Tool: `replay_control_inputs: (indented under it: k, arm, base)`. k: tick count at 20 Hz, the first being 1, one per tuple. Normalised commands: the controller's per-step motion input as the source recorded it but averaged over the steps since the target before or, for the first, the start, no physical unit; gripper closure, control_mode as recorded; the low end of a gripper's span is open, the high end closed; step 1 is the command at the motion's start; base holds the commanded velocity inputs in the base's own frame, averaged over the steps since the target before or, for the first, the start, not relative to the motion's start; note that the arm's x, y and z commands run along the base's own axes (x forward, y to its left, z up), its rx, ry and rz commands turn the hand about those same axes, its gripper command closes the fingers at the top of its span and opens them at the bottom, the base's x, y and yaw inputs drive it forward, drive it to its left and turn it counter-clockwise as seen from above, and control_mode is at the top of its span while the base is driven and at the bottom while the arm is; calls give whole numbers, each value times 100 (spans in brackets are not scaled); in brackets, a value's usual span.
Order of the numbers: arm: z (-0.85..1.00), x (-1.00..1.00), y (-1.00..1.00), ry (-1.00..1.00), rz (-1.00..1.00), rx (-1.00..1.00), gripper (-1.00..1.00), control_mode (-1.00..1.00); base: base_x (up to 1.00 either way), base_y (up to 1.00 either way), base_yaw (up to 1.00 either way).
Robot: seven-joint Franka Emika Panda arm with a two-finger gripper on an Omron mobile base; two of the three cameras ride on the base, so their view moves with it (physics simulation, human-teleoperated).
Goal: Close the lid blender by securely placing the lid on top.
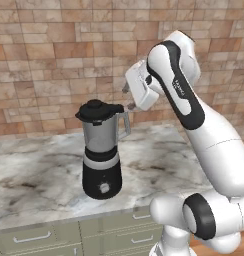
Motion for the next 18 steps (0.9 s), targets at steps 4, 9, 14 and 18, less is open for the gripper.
replay_control_inputs:
  k: [4,9,14,18]
  arm:
    - [25,-44,-19,-5,0,0,-100,-100]
    - [8,-32,-13,-3,0,0,-100,-100]
    - [0,-17,-13,-4,0,0,-100,-100]
    - [-4,-6,-18,-1,0,0,-100,-100]
  base:
    - [0,0,0]
    - [0,0,0]
    - [0,0,0]
    - [0,0,0]
